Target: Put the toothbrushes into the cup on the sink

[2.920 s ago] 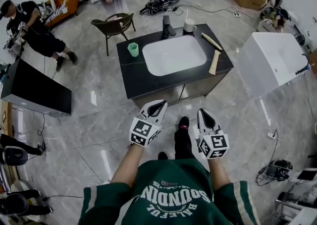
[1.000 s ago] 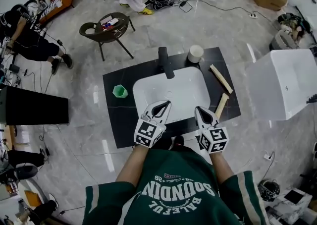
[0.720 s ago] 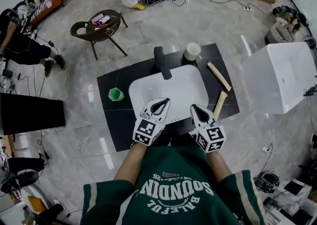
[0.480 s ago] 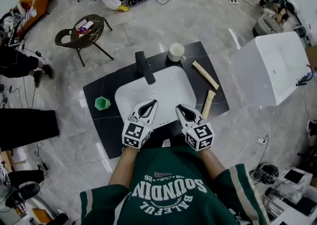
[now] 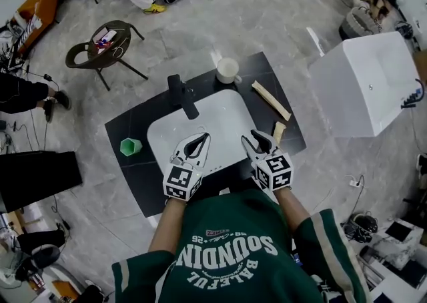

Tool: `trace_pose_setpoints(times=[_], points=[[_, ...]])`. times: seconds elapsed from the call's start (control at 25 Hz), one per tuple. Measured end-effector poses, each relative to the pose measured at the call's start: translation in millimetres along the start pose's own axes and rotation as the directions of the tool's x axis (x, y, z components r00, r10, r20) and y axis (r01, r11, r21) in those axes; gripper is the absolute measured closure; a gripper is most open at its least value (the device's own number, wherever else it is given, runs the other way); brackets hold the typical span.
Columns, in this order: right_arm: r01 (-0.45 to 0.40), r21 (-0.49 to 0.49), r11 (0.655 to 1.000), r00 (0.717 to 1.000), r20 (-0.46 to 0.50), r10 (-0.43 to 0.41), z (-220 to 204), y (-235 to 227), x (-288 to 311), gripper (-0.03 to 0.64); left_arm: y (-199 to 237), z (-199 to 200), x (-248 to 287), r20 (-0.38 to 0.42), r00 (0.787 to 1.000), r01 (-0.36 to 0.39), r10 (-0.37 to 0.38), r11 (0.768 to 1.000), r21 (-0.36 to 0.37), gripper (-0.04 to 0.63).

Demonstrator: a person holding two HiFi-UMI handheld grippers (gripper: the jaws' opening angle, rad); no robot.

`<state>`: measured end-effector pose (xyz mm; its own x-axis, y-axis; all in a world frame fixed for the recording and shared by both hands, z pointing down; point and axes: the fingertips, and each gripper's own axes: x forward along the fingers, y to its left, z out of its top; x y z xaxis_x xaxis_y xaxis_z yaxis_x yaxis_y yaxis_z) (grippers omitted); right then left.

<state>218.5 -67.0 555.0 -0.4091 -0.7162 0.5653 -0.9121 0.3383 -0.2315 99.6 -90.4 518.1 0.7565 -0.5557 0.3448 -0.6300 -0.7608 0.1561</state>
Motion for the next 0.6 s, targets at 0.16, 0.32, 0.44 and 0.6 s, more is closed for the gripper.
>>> trace_pose_setpoints(times=[0.16,0.32,0.44,0.6], points=[[0.028,0.004,1.0,0.999,-0.033,-0.028,-6,-28,0,0.474,-3,2,9,-0.01,1.0,0.004,-0.004,1.0,0.003,0.584],[0.045,-0.003,0.999,0.996,-0.082,-0.045,-20,-50,0,0.471,-1,1,10,-0.021,1.0,-0.005,0.005,1.0,0.0,0.584],[0.086,0.027,0.996,0.99,-0.117,-0.082,-35,-77,-3,0.47,-3,-2,13,-0.031,0.999,-0.009,0.009,1.0,-0.006,0.584],[0.164,0.117,0.98,0.974,-0.179,-0.141,-60,-116,-8,0.465,-9,-4,16,-0.041,0.999,-0.005,0.005,1.0,-0.015,0.584]])
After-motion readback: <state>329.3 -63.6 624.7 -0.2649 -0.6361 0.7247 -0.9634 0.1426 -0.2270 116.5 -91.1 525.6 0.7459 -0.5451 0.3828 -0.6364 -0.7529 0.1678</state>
